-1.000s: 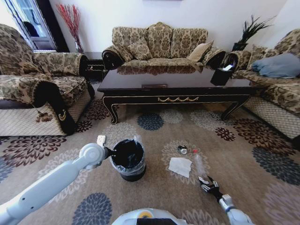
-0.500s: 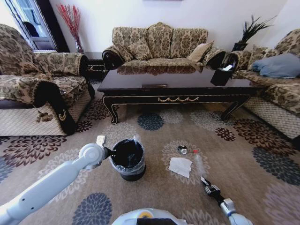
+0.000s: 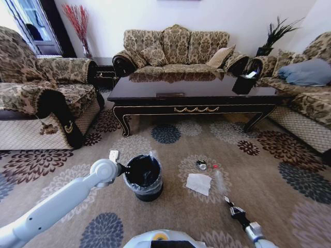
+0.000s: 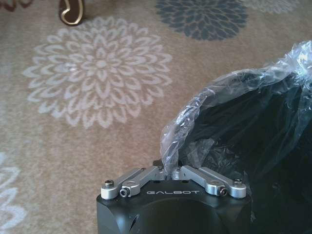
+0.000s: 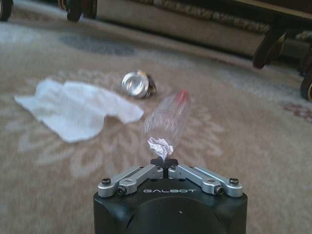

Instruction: Move to the front of the table and pick up the trash from the floor, then place it into the trash bin.

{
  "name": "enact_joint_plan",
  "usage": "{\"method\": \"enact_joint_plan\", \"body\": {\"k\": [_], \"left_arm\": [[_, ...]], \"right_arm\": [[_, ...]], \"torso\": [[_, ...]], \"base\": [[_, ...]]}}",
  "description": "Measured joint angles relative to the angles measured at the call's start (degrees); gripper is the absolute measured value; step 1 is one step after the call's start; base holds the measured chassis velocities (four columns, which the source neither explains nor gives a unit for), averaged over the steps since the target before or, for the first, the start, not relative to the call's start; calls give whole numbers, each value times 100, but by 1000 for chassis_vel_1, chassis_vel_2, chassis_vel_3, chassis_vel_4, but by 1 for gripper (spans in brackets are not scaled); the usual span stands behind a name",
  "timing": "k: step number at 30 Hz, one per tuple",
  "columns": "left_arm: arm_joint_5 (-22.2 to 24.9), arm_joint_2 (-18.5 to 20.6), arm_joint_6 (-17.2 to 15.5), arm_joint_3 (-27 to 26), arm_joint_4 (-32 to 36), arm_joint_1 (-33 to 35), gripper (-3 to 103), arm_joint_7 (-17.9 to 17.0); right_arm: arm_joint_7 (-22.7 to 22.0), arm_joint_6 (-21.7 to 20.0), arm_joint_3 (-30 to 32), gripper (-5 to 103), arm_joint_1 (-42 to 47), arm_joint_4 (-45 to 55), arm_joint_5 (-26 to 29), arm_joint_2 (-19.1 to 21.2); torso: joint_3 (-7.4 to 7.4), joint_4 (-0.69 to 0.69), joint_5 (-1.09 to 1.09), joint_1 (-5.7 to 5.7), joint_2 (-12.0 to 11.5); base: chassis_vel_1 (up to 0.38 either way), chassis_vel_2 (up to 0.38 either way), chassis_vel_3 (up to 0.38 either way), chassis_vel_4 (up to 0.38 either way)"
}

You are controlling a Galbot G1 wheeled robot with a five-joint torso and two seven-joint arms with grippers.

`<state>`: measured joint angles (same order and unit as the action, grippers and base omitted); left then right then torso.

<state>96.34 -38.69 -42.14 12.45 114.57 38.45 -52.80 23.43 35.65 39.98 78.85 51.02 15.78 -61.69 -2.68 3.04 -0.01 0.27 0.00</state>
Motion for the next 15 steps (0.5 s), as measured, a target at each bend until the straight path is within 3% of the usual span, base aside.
{"method": "enact_joint_plan", "body": {"k": [7,15], "left_arm": [[16,-154,0,460,-116,-429,2,7],[107,-698,-1,1284,-544,-1345,2,-43]], "right_arm": [[-70,-28,194,0,561,895,540,36],[-92,-34,497,0,1314,2456,963,95]], "torso": [[0,0,2,0,0],[0,0,1,0,0]], "base": [[0,0,0,0],[0,0,0,0]]}}
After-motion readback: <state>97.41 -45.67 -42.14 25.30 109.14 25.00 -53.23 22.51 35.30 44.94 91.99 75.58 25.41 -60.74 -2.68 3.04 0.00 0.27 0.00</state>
